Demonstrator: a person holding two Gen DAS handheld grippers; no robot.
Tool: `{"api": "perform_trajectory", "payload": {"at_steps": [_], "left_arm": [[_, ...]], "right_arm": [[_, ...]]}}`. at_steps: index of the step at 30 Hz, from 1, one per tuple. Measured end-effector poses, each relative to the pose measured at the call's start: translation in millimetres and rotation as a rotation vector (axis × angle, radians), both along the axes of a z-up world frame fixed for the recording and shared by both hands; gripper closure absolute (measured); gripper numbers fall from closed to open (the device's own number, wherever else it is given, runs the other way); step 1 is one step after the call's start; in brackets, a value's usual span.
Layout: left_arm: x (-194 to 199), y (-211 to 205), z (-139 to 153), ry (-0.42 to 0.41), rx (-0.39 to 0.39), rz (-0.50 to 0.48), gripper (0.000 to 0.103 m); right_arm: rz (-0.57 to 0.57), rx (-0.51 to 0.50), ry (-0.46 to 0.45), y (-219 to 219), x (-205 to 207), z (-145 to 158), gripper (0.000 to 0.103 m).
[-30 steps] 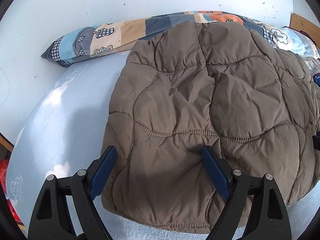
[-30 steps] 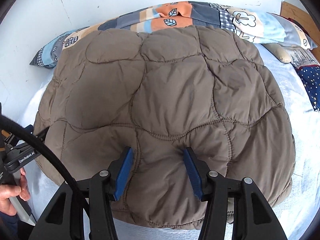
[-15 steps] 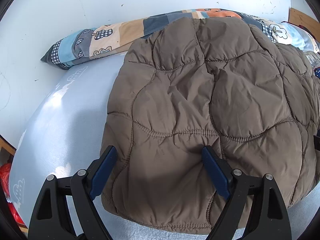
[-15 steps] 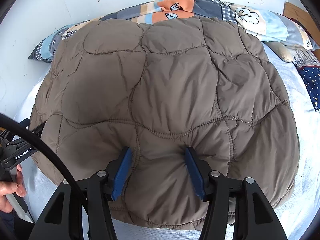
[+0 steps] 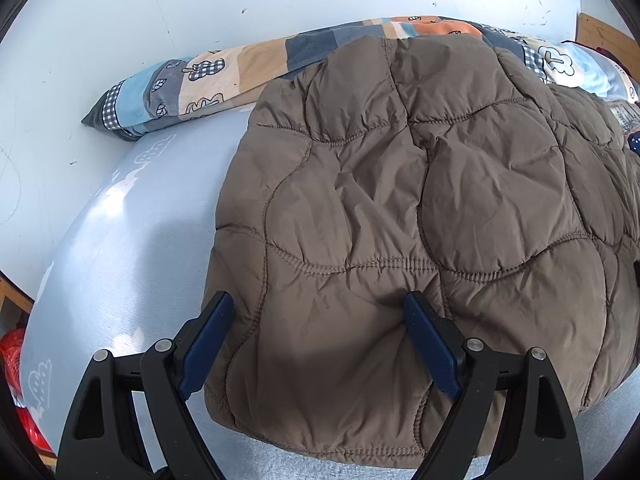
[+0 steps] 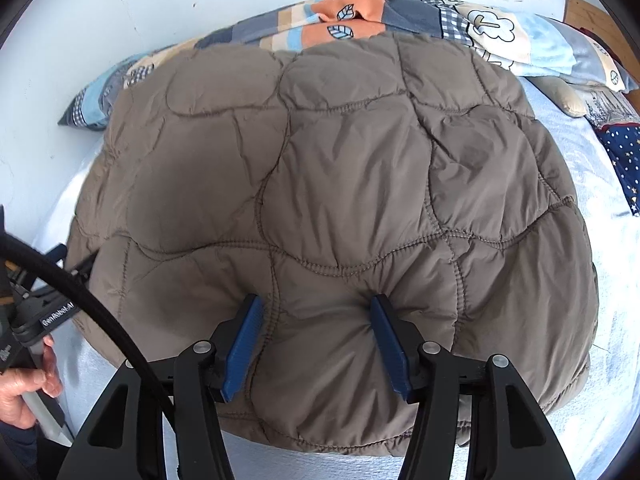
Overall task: Fold large clothes
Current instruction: 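Lift the jacket hem with both grippers and fold it toward the hood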
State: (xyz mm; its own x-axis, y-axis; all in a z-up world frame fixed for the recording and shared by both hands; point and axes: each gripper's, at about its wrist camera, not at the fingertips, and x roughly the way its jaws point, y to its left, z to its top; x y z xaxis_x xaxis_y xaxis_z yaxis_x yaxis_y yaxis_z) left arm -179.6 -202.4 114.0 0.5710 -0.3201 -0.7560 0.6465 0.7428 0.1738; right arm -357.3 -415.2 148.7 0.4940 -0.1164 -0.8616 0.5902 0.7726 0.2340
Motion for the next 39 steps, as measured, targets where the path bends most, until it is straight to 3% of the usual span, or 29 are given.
{"api": "perform_trajectory", "payload": {"at_steps": [3, 7, 12, 14, 19, 39], "left_arm": [[1, 2, 5, -0.015, -0.01, 0.001, 0.016], [7, 7, 10, -0.051, -0.013, 0.026, 0.016], [23, 10, 6, -0.011, 0.003, 0.063, 0.016], [26, 9, 3, 0.003, 0.009, 0.067, 0.016], [32, 7, -5, 0.02, 0.007, 0.071, 0.016], [36, 4, -6, 0.025, 0.013, 0.068, 0.015]], "right_arm": [[-0.034, 0.03, -0.063, -10, -10, 11, 0.042], [-0.128, -0.024, -0.084, -34, -26, 22, 0.042], [-0.263, 0.039, -0.032, -71, -46, 5, 0.042], [-0.267, 0.08, -0.025, -77, -46, -5, 0.042], [-0.235, 0.03, 0.025, -74, -37, -8, 0.039], [-0.236, 0.054, 0.022, -76, -36, -7, 0.035]]}}
